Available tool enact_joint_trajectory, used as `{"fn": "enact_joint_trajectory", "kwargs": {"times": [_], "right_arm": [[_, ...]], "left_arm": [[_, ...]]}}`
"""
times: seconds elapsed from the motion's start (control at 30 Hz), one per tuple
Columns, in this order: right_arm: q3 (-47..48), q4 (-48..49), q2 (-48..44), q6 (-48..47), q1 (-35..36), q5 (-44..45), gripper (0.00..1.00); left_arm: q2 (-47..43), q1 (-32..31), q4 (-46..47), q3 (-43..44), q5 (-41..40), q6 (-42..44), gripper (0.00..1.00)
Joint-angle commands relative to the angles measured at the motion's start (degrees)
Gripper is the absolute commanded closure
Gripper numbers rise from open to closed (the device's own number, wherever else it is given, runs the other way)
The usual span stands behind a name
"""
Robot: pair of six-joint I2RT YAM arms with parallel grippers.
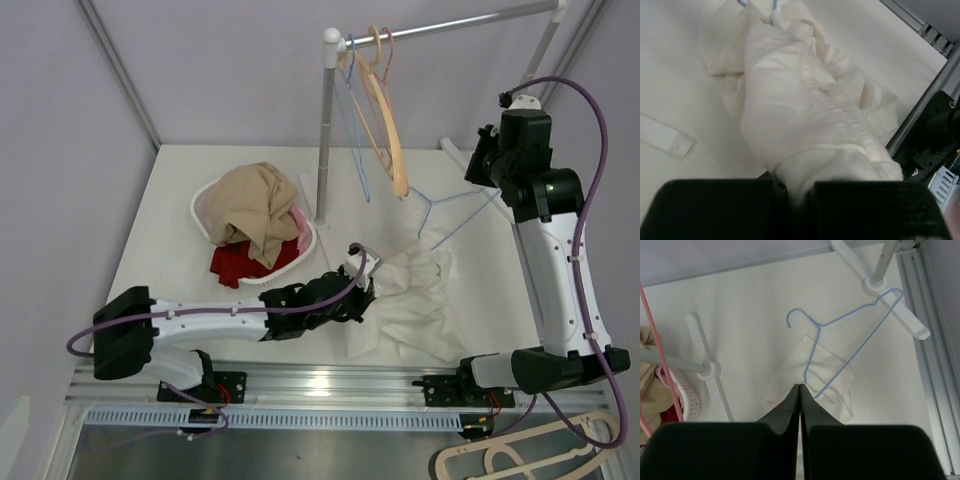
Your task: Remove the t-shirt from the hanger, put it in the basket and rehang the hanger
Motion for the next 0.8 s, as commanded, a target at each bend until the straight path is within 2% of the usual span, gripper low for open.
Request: {"fn": "enact_joint_trajectory", "kwargs": {"times": [0.0,0.03,0.07,0.17,0.23,0.27,0.33,0.47,0.77], "right_arm": [[-5.9,4.4,2.1,-2.2,0.0,-6.1,0.96],[-7.1,4.6,3.3,-1.8,0.0,-6.5,0.92],[-8.2,4.8,4.6,-1.2,-0.2,-6.2,0.80],[-13.6,8.5,9.1,1.3,-0.7,-6.8,0.59],[-18.9,12.4,10.4,3.0,-2.4,-9.5,0.55],[-20.5,14.5,10.7,4.6,-3.1,-11.6,0.48],[-22.1,18.6,12.7,6.2,-4.9,-15.2,0.45],[-22.5,22.2,17.5,8.9,-5.4,-15.2,0.35],[-23.5,30.1,27.5,18.5,-6.0,-16.6,0.34]], "left_arm": [[-8.0,-0.6,-1.3,-5.0,-3.1,-5.1,0.99],[-9.3,-0.7,-1.7,-5.8,-3.0,-5.7,0.99],[-10.6,-0.9,-2.3,-7.5,-3.0,-6.1,0.99],[-15.9,-2.7,-3.8,-10.7,-4.0,-7.2,0.99],[-18.8,-3.4,-4.8,-12.0,-5.0,-7.6,0.99],[-19.6,-3.8,-5.6,-12.4,-5.4,-8.0,0.99],[-21.1,-4.0,-6.1,-13.1,-5.6,-8.1,0.99],[-21.1,-4.8,-6.0,-13.6,-6.6,-8.1,0.99],[-18.5,-6.8,-4.5,-12.4,-7.3,-7.9,0.99]]}}
